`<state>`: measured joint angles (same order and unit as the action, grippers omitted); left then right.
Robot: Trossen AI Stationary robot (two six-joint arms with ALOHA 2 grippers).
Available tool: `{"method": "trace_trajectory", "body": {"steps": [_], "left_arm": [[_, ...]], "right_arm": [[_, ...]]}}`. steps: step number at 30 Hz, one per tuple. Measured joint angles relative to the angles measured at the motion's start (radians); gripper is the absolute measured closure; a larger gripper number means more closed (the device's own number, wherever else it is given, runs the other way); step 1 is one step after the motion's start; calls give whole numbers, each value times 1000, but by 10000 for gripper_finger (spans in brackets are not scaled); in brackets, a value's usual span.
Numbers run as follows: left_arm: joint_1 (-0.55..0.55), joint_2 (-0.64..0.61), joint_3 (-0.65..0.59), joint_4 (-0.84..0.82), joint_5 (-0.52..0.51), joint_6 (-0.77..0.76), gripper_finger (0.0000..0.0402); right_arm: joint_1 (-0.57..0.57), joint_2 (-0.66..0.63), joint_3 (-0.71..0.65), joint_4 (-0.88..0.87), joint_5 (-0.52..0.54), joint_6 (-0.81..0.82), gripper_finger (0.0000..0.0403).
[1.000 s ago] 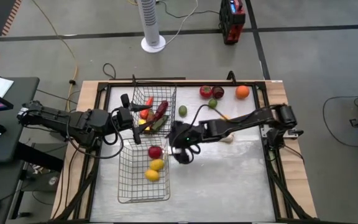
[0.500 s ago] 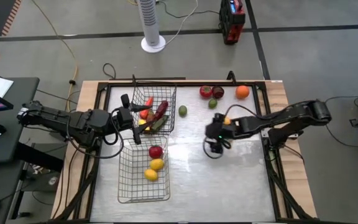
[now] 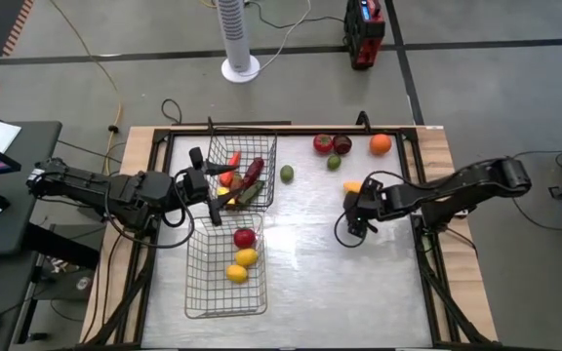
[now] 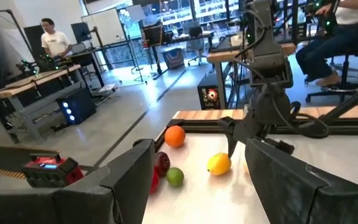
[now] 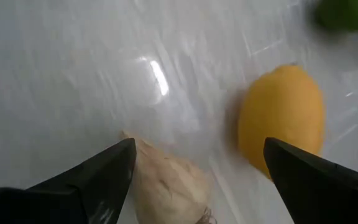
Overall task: Sort produce into baskets
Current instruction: Put the white garlic into the black wire basket
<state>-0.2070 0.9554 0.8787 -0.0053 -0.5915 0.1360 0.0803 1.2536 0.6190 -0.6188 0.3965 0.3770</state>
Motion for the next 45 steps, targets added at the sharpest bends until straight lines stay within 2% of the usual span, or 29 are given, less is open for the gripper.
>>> {"method": "trace_trajectory", "body": {"steps": [13,19,36,41,45], "left_arm": [[0,0,0,4,-5,0,160],[0,0,0,4,-4,0,160],[0,0,0,4,-4,1,160],[0,0,0,4,-4,2,160],[0,0,0,15,-7,19,160]], "right_arm": [[116,-64,-103,12,74,186,23],[140,-64,-153,122,76,202,30],[142,-63,-159,141,75,202,194],[142,-63,-127,172,73,164,208],[142,-63,-86,316,73,29,199]]}}
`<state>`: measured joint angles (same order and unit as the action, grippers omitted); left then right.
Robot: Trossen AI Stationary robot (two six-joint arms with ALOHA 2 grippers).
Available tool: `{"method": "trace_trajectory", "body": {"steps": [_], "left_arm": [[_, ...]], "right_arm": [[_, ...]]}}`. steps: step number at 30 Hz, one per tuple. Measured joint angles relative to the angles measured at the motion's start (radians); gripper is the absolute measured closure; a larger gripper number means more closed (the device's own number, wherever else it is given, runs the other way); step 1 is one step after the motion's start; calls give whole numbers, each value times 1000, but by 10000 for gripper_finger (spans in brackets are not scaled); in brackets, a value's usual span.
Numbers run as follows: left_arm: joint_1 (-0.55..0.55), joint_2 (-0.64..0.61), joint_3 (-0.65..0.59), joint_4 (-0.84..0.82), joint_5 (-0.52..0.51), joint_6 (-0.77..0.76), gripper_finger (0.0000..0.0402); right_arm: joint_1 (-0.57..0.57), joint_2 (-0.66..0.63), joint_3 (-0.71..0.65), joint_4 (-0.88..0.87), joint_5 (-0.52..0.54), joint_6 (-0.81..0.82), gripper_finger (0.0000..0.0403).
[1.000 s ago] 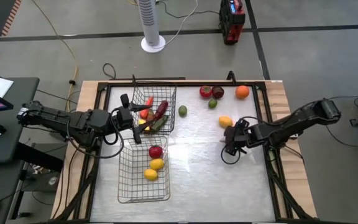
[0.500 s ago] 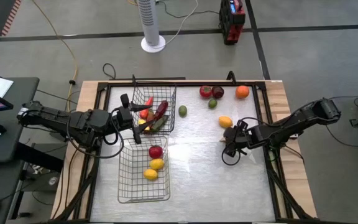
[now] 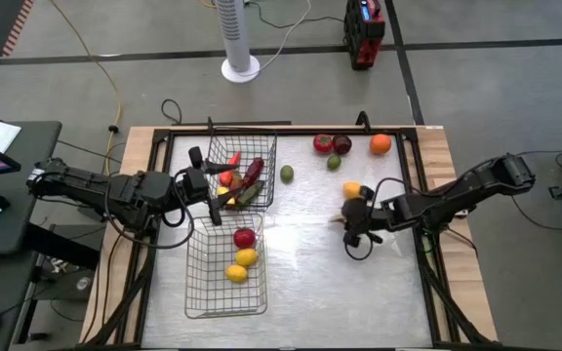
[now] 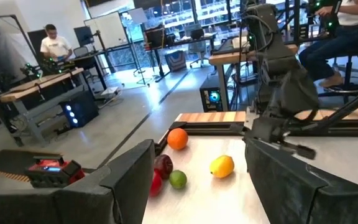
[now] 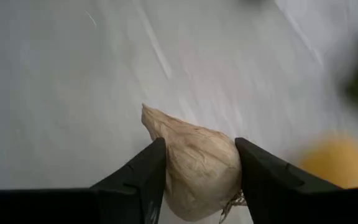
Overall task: Sort produce into baskets
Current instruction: Put the white garlic into the black wire basket
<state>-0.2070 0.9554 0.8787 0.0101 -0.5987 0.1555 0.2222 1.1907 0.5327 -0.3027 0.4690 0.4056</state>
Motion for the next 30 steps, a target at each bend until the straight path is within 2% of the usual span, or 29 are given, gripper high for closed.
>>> {"method": "trace_trajectory", "body": {"steps": [6,11,17,19,22,25,30], "left_arm": [[0,0,0,8,3,35,160],[0,11,0,52,68,79,160],[0,50,0,134,234,157,160],[0,54,0,151,272,173,160],[0,53,0,154,300,176,160],[0,51,0,156,298,177,160],[0,51,0,146,262,173,160]], "right_arm": [[-9,0,21,458,-1,-332,197],[-46,19,21,826,-10,-582,196],[-154,148,26,1261,-232,-705,196],[-192,206,52,1360,-272,-711,196],[-247,306,131,1398,-310,-699,196],[-295,418,249,1345,-368,-637,196],[-346,591,470,1125,-385,-572,195]]}}
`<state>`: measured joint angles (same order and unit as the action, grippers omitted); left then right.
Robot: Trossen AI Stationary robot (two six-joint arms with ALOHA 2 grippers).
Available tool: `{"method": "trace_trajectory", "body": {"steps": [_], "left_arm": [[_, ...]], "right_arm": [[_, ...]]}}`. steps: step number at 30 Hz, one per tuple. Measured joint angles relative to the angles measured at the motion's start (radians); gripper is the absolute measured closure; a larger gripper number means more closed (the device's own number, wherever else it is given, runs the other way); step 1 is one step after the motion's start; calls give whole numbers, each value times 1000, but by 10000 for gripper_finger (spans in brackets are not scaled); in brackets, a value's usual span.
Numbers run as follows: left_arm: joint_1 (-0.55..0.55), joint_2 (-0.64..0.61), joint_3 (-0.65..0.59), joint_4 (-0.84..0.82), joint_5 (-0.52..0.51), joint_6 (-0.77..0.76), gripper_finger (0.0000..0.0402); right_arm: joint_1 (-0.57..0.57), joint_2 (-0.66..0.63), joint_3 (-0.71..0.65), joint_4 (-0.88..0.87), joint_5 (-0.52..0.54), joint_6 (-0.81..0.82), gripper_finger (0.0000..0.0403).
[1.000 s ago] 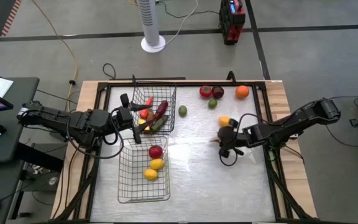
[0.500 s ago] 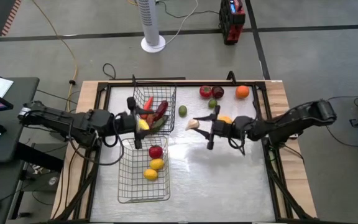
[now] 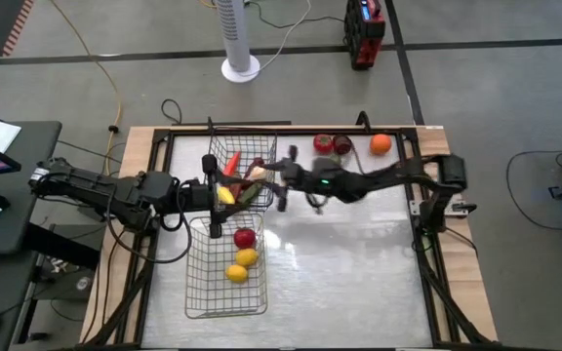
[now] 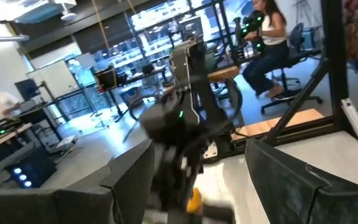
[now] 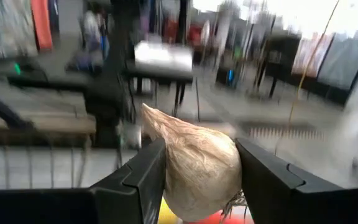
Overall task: Sort produce into baskets
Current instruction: Put the white garlic into the black wire basket, then put the left green lime into the black wire basket
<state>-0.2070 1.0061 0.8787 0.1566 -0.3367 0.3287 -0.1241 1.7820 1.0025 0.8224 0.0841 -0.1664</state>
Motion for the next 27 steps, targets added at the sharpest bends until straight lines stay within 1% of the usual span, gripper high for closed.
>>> {"method": "trace_trajectory", "body": {"steps": [3,7,9,11,16,18,22,25,27], "left_arm": [[-6,-8,0,-18,-4,-10,160],[-29,-23,0,-16,-2,-16,160],[-38,-25,0,-22,-12,-16,160],[-47,-28,0,-28,-17,-16,160],[-48,-28,0,-32,-17,-21,160],[-48,-29,0,-32,-29,-25,160],[-48,-29,0,-42,-48,-32,160],[-48,-29,0,-41,-49,-36,160],[-48,-30,0,-44,-49,-43,160]], "right_arm": [[-25,81,110,-135,-24,24,189],[-42,139,193,-254,-59,20,155],[-42,141,208,-301,-61,20,134],[-44,139,216,-314,-61,25,116],[-52,61,216,-441,-59,11,84],[-57,18,216,-517,-23,13,80],[-75,-55,184,-660,100,40,80],[-97,-87,94,-642,164,84,83],[-115,-96,11,-576,199,120,85]]}}
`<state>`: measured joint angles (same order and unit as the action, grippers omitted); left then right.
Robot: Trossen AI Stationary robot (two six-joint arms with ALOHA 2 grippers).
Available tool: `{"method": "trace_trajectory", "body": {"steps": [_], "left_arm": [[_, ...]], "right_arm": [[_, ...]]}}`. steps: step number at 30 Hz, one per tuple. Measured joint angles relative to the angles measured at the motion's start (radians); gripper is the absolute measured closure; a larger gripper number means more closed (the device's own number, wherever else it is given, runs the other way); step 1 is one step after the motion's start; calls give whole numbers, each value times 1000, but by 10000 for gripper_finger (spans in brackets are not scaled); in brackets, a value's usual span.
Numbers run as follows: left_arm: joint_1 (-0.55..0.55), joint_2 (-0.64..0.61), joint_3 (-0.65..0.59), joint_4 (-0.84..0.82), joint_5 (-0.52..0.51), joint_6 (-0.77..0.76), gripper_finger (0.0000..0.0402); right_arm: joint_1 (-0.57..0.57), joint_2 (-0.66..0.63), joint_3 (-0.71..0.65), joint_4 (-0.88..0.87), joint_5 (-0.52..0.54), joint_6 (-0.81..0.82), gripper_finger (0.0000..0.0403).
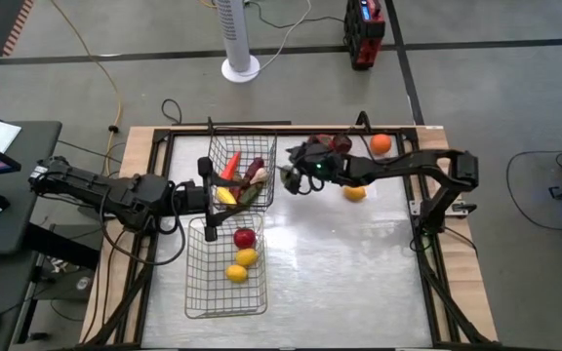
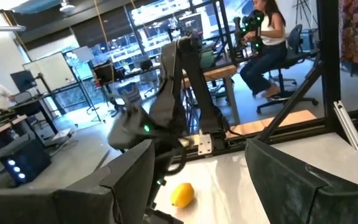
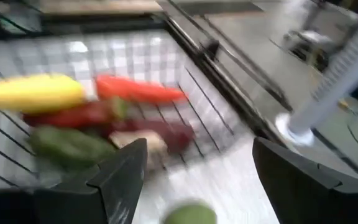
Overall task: Sort produce into baskets
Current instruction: Put the left green lime into the black wire basket
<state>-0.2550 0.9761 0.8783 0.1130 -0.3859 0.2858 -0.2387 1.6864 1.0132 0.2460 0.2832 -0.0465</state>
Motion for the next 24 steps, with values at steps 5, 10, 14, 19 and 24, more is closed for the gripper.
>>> {"method": "trace_trajectory", "body": {"steps": [5,10,14,19,24], "left_arm": [[0,-2,0,-4,-5,-10,160],[3,-1,0,7,-25,-8,160],[11,-1,0,11,-43,-15,160],[13,4,0,0,-68,-22,160],[12,5,0,-11,-96,-23,160]], "right_arm": [[-27,12,-204,257,81,100,86],[-28,72,-241,356,84,155,86],[-29,145,-202,361,82,184,86],[-25,256,-122,378,86,189,86],[-24,331,-60,375,87,194,86]]}}
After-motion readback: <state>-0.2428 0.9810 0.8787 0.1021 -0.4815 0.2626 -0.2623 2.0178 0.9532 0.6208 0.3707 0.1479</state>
